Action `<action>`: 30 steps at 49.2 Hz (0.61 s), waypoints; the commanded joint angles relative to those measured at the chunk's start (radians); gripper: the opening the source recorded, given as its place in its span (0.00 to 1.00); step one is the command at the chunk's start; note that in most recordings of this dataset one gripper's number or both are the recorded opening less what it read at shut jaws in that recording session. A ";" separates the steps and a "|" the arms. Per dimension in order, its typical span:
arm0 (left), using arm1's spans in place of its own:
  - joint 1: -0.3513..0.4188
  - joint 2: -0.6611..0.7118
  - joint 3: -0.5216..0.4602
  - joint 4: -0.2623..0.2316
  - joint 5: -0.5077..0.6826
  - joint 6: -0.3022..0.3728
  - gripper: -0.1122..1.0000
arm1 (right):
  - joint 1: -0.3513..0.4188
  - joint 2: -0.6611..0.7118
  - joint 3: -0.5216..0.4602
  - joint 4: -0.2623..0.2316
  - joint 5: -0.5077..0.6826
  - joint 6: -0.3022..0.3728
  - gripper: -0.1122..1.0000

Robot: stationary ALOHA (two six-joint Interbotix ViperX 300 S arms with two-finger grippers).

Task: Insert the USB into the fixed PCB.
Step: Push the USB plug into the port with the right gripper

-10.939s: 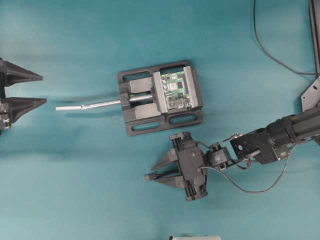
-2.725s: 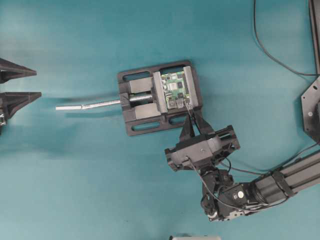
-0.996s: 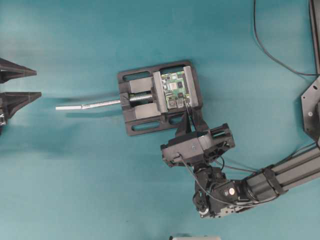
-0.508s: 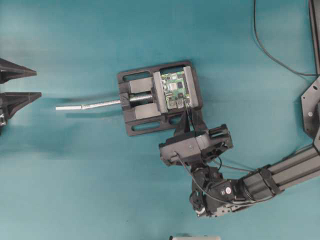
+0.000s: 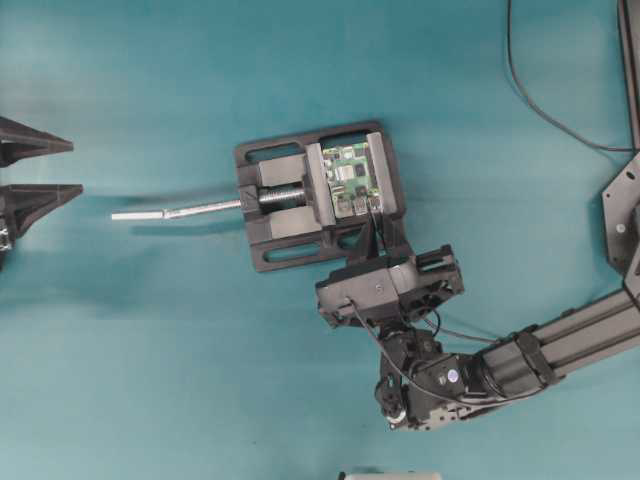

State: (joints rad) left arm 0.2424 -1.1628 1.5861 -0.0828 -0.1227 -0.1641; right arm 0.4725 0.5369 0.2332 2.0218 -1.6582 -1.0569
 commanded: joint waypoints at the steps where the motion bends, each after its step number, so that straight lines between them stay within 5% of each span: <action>1: 0.000 0.008 -0.011 0.003 -0.006 -0.009 0.93 | -0.077 -0.015 -0.012 -0.009 -0.008 0.003 0.29; 30: 0.002 0.008 -0.012 0.005 -0.005 -0.009 0.93 | -0.067 -0.028 -0.015 0.005 -0.008 -0.006 0.29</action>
State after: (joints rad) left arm 0.2424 -1.1612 1.5861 -0.0828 -0.1227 -0.1626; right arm 0.4571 0.5369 0.2286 2.0279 -1.6582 -1.0615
